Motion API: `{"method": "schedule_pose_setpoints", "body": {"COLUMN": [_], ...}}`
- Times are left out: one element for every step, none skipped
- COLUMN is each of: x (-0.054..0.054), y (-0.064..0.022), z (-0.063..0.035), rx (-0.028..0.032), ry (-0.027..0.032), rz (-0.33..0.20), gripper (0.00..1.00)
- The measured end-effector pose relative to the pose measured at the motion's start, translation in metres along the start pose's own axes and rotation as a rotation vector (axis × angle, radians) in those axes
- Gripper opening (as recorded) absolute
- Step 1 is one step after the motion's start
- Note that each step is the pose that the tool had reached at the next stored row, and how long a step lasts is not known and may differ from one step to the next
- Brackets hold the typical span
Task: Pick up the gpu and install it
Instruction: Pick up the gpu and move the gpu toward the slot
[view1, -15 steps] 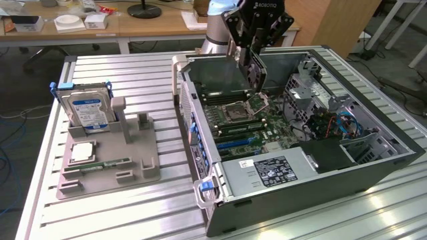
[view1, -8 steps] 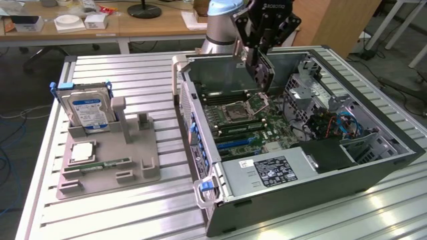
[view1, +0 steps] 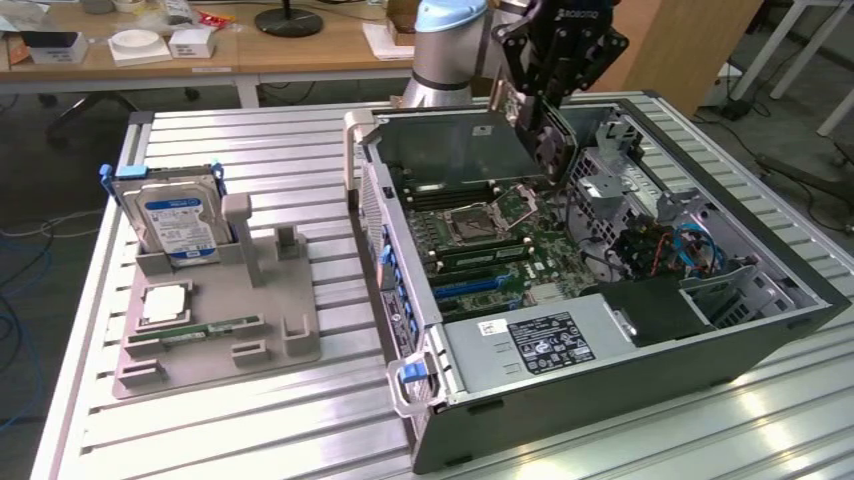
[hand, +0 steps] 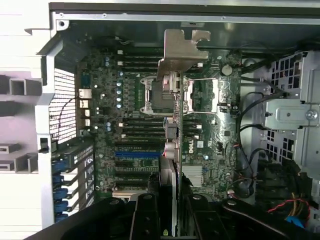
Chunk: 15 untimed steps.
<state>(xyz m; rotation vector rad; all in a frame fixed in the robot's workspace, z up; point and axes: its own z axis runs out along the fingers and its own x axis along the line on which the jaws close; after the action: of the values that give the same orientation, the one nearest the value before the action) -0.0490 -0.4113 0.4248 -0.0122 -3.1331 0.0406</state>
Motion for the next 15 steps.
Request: {"method": "schedule_pose_setpoints", "body": {"x": [-0.003, -0.006, -0.008, -0.011, -0.014, -0.017, -0.020, -0.023, -0.025, -0.028, -0.030, -0.032, -0.035, -0.035, -0.035], "y": [0.0000, 0.0001, 0.0001, 0.0001, 0.0001, 0.0001, 0.0002, 0.0002, 0.0002, 0.0002, 0.0003, 0.0003, 0.0003, 0.0003, 0.0003], "z": [0.0000, 0.0001, 0.0002, 0.0003, 0.0004, 0.0005, 0.0005, 0.0006, 0.0007, 0.0008, 0.0008, 0.0009, 0.0010, 0.0010, 0.0010], "rx": [0.0000, -0.0001, 0.0000, 0.0000, -0.0001, -0.0001, -0.0001, 0.0000, 0.0000, 0.0000, 0.0000, 0.0000, 0.0000, 0.0000, 0.0000], "ry": [0.0000, 0.0000, 0.0000, 0.0000, 0.0000, 0.0000, 0.0000, 0.0000, 0.0000, 0.0000, 0.0001, 0.0001, 0.0000, 0.0001, 0.0001], "rz": [0.000, 0.000, 0.000, 0.000, 0.000, 0.000, 0.000, 0.000, 0.000, 0.000, 0.000, 0.000, 0.000, 0.000, 0.000], "gripper": [0.26, 0.26, 0.26, 0.26, 0.26, 0.26, 0.26, 0.26, 0.26, 0.26, 0.26, 0.26, 0.26, 0.26, 0.26]}}
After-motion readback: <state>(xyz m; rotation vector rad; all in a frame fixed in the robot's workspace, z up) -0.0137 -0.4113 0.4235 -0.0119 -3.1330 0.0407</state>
